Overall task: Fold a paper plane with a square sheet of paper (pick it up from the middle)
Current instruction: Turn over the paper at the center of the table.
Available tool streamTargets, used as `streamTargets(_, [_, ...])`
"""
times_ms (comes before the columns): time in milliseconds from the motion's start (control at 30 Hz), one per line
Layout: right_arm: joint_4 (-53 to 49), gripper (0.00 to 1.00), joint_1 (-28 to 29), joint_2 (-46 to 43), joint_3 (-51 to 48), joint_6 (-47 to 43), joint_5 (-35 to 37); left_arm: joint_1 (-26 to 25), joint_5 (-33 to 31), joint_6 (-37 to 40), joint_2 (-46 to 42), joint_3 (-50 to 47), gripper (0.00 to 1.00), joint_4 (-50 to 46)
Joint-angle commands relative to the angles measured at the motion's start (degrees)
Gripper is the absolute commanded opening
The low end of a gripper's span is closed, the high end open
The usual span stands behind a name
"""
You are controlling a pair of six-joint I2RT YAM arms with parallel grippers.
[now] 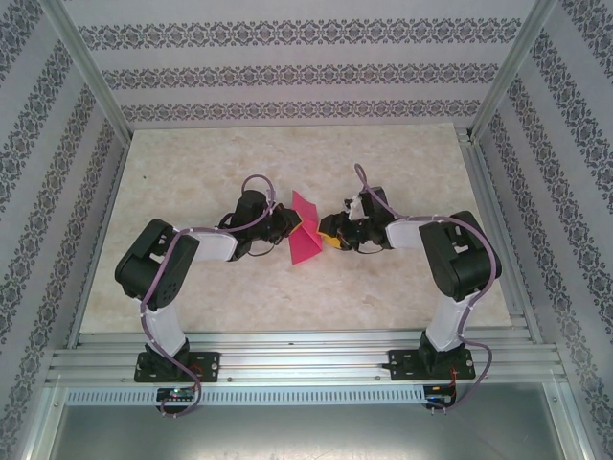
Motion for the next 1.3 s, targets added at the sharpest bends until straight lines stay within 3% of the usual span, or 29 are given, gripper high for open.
streamTargets(0, [5.4, 0.46, 0.7, 0.3, -0.2, 1.3, -3.0, -0.6, -0.9, 1.0, 0.6, 0.4, 0.10, 0.2])
streamTargets(167, [14.9, 0.42, 1.1, 2.3, -1.7, 7.8, -4.5, -0.6, -0.8, 1.0, 0.3, 0.3, 0.11, 0.3])
streamTargets(500, [14.2, 0.41, 1.9, 3.9, -1.2, 7.3, -4.5, -0.6, -0.8, 0.9, 0.0, 0.4, 0.11, 0.0])
streamTargets(567, [14.7, 0.33, 2.1, 3.7, -1.2, 7.4, -4.5, -0.6, -0.9, 1.1, 0.1, 0.4, 0.11, 0.0])
streamTargets(800, [14.2, 0.27, 1.0, 2.6, -2.2, 7.3, -3.8, -0.6, -1.0, 1.1, -0.1, 0.4, 0.13, -0.6])
streamTargets(867, [14.5, 0.28, 0.8, 2.4, -2.5, 7.4, -3.8, -0.6, -1.1, 1.4, -0.3, 0.3, 0.14, -0.8])
streamTargets(967, [12.9, 0.41, 0.7, 2.0, -2.8, 6.9, -3.0, -0.6, -1.2, 1.6, -0.6, 0.3, 0.13, -0.8])
streamTargets(1100, [16.3, 0.48, 1.3, 2.5, -4.0, 9.4, -3.4, -0.6, -1.3, 1.4, -0.2, -0.1, 0.13, -0.5])
streamTargets(1267, [20.2, 0.49, 2.1, 2.5, -6.1, 12.4, -2.7, -0.6, -1.4, 1.0, 0.1, -0.7, 0.13, 0.4])
